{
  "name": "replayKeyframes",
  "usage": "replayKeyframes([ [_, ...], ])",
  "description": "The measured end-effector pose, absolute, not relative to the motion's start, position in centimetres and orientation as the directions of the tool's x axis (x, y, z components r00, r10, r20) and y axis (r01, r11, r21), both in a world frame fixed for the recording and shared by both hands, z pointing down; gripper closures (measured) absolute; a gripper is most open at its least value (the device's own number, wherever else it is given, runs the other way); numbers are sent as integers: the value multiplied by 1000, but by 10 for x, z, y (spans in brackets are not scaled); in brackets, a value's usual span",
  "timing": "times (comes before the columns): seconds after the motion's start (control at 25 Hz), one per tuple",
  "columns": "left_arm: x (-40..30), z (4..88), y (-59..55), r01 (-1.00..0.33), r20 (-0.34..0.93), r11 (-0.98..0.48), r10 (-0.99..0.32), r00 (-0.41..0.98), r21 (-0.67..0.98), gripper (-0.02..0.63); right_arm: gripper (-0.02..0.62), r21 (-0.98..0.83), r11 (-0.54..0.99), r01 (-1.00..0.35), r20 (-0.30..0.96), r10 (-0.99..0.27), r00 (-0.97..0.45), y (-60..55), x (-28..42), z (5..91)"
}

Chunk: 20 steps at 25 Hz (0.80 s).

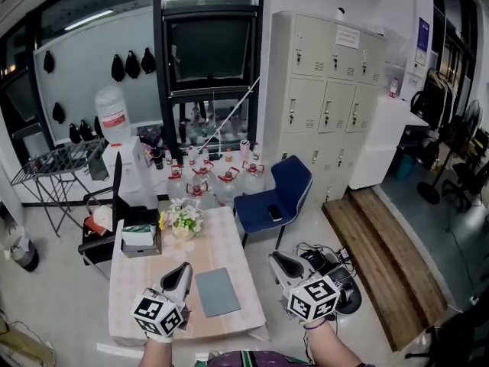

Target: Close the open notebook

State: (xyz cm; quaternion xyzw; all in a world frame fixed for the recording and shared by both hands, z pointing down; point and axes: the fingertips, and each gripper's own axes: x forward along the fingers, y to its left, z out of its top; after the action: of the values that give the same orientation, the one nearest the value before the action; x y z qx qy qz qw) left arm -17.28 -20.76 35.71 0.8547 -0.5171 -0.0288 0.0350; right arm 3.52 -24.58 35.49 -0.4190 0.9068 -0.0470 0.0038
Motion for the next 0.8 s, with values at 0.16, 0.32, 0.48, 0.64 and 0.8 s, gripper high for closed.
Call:
replayKeyframes([
  [0.16,-170,367,-212,-881,2,-464,-885,466,94,589,558,-82,640,-764,34,-764,-644,-250,34,359],
  [0.32,-167,369,-212,-877,9,-470,-881,473,95,589,565,-80,635,-769,27,-769,-638,-252,32,356],
  [0.48,-168,364,-213,-870,2,-478,-876,482,121,589,580,-66,623,-780,15,-781,-625,-253,34,350],
  [0.64,-168,364,-214,-872,3,-476,-878,479,118,589,588,-63,619,-783,5,-784,-620,-252,35,350],
  [0.8,-167,366,-214,-869,3,-479,-876,483,121,589,592,-59,621,-782,-10,-783,-622,-251,34,347],
])
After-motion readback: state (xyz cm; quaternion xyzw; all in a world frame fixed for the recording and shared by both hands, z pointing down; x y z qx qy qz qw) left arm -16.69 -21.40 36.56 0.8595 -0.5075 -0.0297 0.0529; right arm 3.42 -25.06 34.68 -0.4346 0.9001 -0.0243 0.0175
